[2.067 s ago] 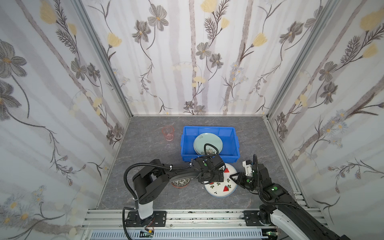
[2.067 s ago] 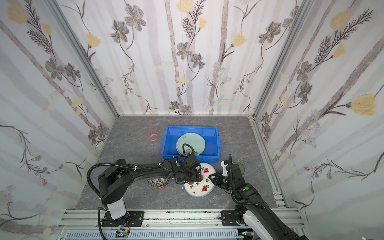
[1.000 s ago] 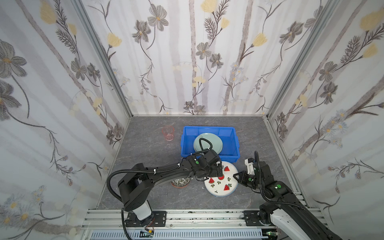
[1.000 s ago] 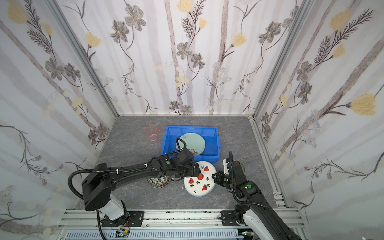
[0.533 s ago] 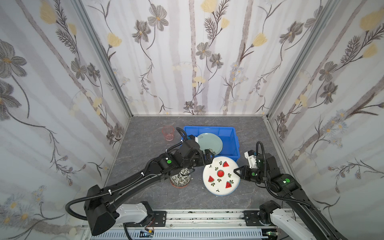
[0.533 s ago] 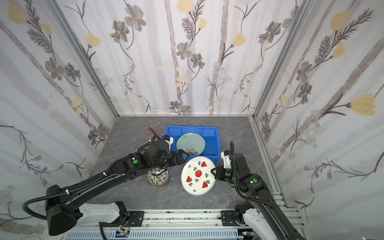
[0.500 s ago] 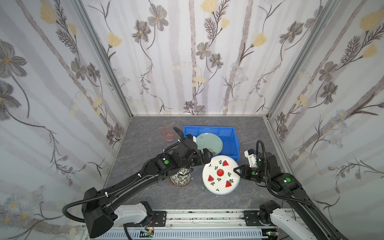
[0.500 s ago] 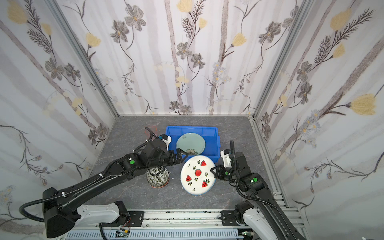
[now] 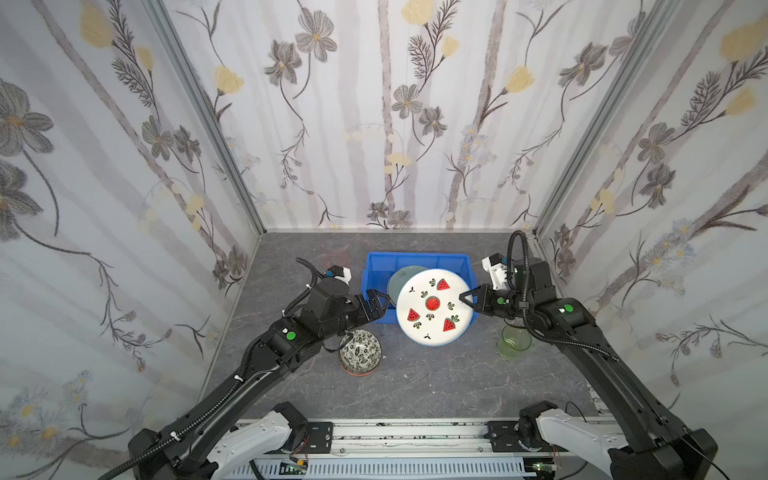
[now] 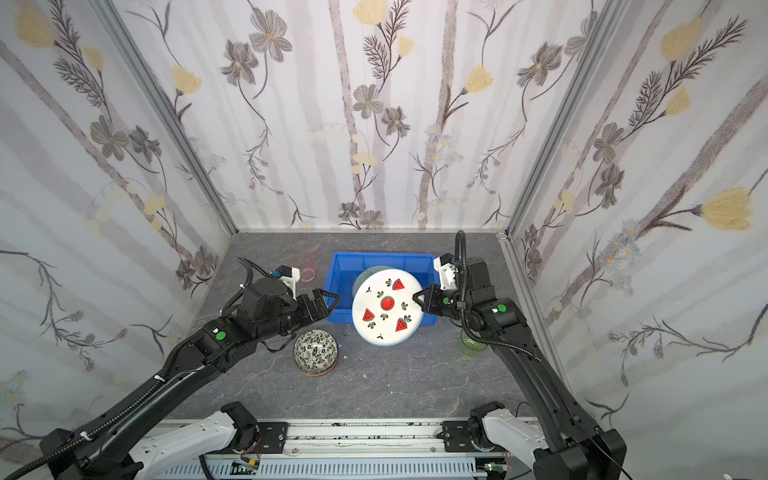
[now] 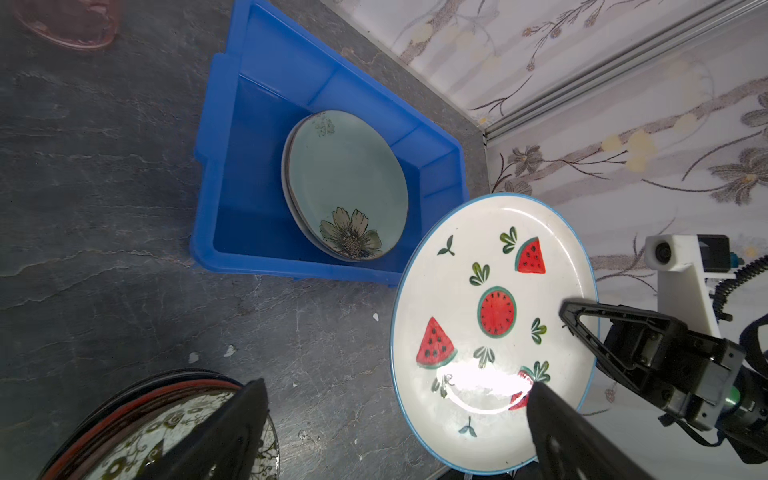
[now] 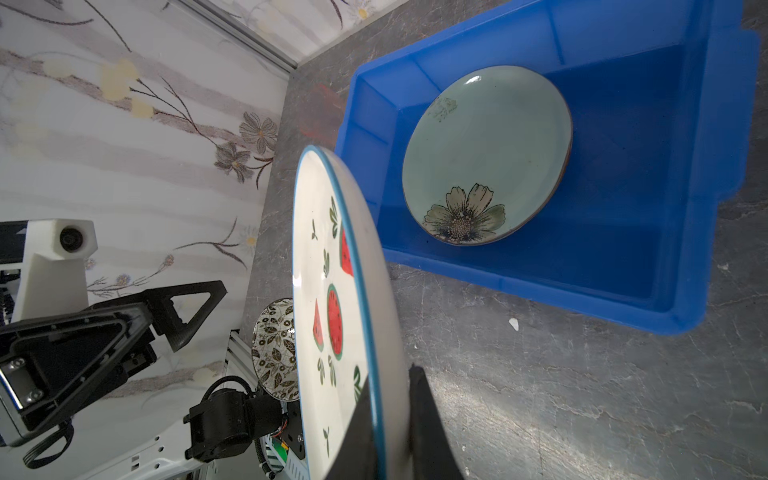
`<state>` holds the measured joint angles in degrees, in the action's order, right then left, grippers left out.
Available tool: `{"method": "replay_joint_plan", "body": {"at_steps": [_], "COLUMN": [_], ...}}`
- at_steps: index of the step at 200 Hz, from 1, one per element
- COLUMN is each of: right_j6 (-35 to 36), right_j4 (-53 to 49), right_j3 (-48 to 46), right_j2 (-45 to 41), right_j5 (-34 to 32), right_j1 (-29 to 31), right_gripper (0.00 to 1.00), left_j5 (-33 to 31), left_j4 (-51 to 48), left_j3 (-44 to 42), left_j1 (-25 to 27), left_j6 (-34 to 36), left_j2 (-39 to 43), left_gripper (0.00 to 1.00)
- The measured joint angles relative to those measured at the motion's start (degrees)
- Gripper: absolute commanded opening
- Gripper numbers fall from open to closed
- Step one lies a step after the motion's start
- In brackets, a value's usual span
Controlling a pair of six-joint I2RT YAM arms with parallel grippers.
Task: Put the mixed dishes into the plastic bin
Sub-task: 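Lift the watermelon plate with the right gripper while the left draws back, then lower the watermelon plate into the bin onto the green plate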
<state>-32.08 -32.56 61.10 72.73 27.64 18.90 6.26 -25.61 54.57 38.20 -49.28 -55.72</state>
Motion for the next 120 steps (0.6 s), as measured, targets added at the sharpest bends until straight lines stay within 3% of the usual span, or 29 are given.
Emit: {"method": "replay_joint_plan", "body": {"at_steps": [120], "right_j6": [-5.01], "right_j4": [15.74], "right_j3": [8.13], "right_j2": [25.0], "right_j5": [1.16], "right_j1": [-1.66], "right_gripper": [0.0], "left_j5": [6.29], "left_j4": [-1.68], "left_j3": [-0.04], "left_j1": [-12.46], "left_j6": [5.46], "left_j2": [-3.1], "left_gripper": [1.0]}}
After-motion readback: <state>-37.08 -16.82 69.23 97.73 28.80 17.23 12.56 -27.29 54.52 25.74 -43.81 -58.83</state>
